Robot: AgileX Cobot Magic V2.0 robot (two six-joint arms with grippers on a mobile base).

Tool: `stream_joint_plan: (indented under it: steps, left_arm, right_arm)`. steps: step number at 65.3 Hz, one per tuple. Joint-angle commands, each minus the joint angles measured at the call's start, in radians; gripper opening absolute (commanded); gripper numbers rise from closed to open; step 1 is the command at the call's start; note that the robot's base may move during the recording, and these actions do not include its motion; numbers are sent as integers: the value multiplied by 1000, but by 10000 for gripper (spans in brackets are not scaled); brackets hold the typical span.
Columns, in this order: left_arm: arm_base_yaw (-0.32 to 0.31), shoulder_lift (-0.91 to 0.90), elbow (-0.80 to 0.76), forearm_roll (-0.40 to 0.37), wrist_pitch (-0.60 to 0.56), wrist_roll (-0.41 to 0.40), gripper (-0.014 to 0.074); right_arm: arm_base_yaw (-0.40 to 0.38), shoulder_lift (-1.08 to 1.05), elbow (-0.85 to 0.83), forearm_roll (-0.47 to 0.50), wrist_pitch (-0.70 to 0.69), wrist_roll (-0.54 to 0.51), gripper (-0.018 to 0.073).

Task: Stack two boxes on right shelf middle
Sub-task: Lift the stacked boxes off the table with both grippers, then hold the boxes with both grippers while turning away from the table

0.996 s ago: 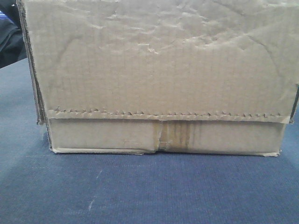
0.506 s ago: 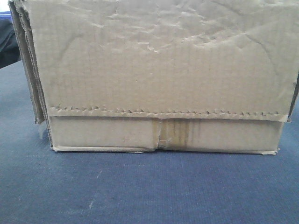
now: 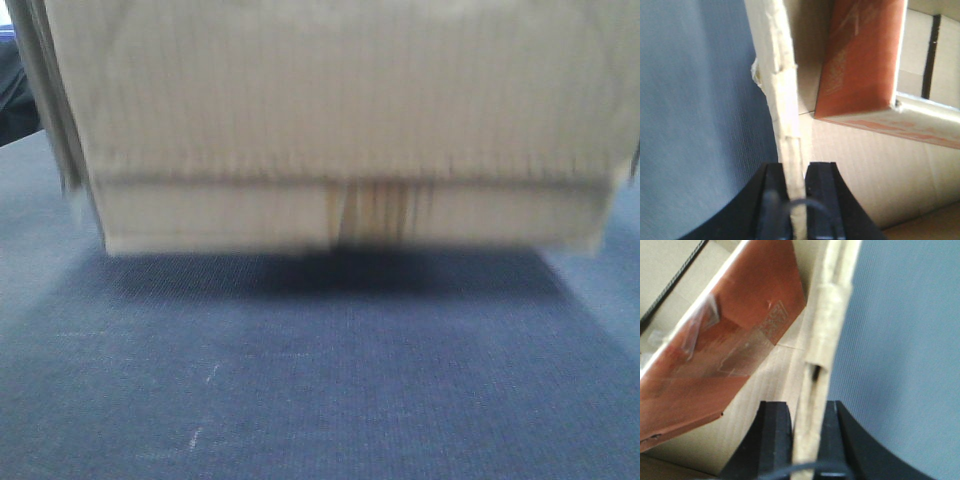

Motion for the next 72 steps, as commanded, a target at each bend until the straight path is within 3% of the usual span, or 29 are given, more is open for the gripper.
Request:
stream_joint_plan:
  steps: [1,25,72]
  left_arm:
    - [-5,-62,-55,39,3,1,-111]
    - [-16,-176,-199,34,-98,1,-111]
    - [-14,-196,-206,41,-215,1,-111]
  right_arm:
    - [-9,-54,-63,-45,-48,-12,-153]
    - [-9,-132,-297,-45,-48,-12,-153]
    - [-9,-130,-308,-45,-50,-12,-153]
